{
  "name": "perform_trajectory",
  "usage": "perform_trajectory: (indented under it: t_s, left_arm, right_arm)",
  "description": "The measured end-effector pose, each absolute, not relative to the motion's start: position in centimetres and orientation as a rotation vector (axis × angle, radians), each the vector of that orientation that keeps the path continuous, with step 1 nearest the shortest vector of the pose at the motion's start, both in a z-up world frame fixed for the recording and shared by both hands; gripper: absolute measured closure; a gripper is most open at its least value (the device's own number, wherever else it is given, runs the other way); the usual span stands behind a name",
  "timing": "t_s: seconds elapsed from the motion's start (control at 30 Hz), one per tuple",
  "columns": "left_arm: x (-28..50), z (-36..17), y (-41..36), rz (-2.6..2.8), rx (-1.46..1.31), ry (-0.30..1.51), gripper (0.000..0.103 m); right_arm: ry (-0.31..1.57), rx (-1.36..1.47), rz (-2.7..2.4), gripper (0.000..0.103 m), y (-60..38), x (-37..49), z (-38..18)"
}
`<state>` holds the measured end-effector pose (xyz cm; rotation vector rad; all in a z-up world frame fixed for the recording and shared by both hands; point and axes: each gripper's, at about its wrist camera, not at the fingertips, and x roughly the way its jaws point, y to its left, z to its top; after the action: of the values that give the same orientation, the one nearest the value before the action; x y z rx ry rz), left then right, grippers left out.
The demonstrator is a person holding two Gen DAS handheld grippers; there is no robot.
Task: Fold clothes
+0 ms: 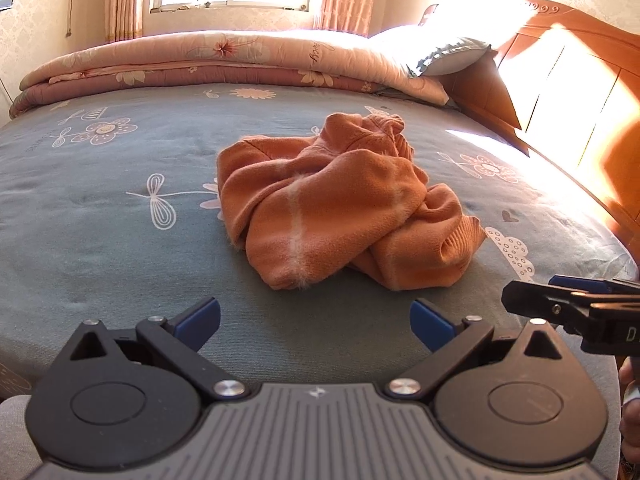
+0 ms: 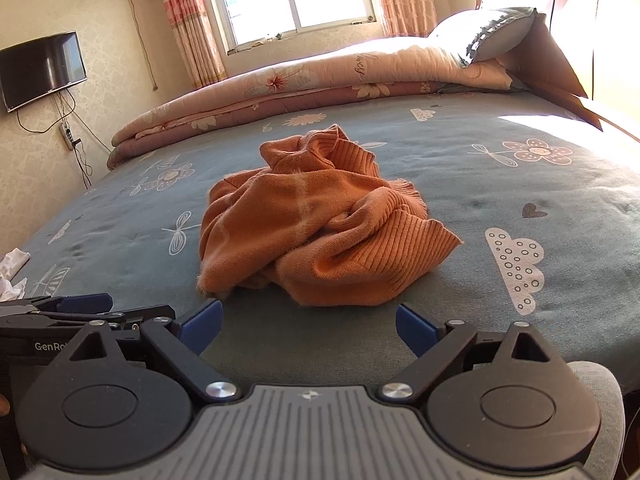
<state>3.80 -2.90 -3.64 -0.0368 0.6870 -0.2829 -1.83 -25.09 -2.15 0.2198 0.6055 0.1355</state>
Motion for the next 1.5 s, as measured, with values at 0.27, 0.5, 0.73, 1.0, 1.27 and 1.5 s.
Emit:
perform_trajectory:
  t_s: [0.27,0.5,0.73,1.0,1.27,1.5]
  left_arm:
    - [3.6,-3.4,-3.1,-0.291,-0.076,0.689,0.002]
    - [3.1,-3.3,-2.9,-0.303,-0.077,0.694,0.002]
    - [2.7,-3.3,-2.9,-0.294,-0.057,0.689,0.002]
    - [2.8,-3.4,-2.9,-0.295,-0.034,0.7,0.002]
    - [4.4,-3.7,-2.2,-0.29,-0.017,0.71,0.003]
    - [8.4,-2.8,-2.8,-0.267,0.052,0.695,0.039]
  right_arm:
    - [0.606,0.23,0.145,0.008,-25.4,-2.1,-2.2]
    - [0.584,0.218,0.173,0.008,-24.9,-2.7,-1.6]
    - [0.542,0.224,0.19,0.004,-24.8,-3.1,-1.1]
    - [0.551,0.22,0.184,0.0,-25.2,-2.5,-1.4]
    - [0.564,0.221,0.173,0.01,-25.8,-1.6,-1.8]
    - [0.622,0.263,0.189,0.034,-27.5,2.2,-3.6]
